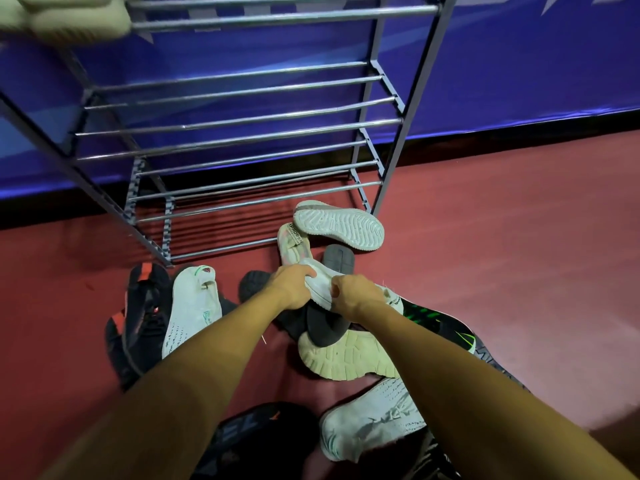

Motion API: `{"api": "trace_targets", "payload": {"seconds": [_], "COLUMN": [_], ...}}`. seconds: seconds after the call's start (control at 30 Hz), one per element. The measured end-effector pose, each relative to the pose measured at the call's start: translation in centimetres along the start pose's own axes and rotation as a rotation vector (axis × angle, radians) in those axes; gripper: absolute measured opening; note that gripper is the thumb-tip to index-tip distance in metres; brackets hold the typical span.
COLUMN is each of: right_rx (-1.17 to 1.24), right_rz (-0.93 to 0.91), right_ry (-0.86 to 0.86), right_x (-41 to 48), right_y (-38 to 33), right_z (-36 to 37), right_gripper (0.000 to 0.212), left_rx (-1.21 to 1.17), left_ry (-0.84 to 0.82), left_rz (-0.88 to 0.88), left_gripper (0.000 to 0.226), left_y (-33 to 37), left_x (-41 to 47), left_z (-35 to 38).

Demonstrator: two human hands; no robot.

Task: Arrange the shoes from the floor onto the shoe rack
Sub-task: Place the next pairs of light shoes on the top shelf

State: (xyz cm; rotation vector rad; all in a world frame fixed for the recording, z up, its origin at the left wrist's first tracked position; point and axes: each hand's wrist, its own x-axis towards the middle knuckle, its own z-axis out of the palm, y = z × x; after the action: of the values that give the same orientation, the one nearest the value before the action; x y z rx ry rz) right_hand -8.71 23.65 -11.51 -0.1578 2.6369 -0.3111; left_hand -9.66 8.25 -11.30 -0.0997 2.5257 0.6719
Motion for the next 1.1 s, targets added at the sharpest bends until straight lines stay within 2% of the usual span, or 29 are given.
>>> {"api": "trace_targets", "payload": {"seconds": [0.3, 0.47, 0.67, 0.83, 0.9, 1.0, 1.1], "right_rx": [-0.097, -0.012, 0.072, 0.129, 0.174, 0.215, 0.303], "right_rz": [-0.045, -0.076, -0.196, -0.312, -0.352, -0.401, -0.451], "right_ry": [0.084, 0.099, 0.107, 0.177, 0.252, 0.349, 0.427], "right_x": [-4.0, -5.8, -6.7, -7.8, -8.4, -9.3, -9.4], "right_y": [-0.6, -2.0, -5.7, -9.2, -10.3, -12.1, -13.7], "right_z": [-3.3, -7.1, -13.6, -18.4, -20.4, -22.9, -24.7], "right_gripper": [0.019, 0.014, 0.014, 0.008, 0.005, 0.005, 0.004], "left_rx": [0.071, 0.139, 0.137, 0.021, -0.098, -0.275, -0.306], "left_ry": [0.08, 0.132, 0.307, 0.379, 0.372, 0.277, 0.171], "left_rz": [0.167, 0.204, 0.263, 0.263, 0.265, 0.23, 0.171], "left_gripper": [0.048, 0.054, 0.052, 0.075, 0.084, 0.098, 0.105], "left_y": [2.1, 3.6, 4.6, 4.3, 4.2, 3.8, 3.1], "left_x": [-5.3, -7.7, -11.2, -13.8, -14.8, -15.8, -16.4], "left_z": [-3.5, -7.4, -13.6, -18.3, -19.6, -20.6, -20.9]}}
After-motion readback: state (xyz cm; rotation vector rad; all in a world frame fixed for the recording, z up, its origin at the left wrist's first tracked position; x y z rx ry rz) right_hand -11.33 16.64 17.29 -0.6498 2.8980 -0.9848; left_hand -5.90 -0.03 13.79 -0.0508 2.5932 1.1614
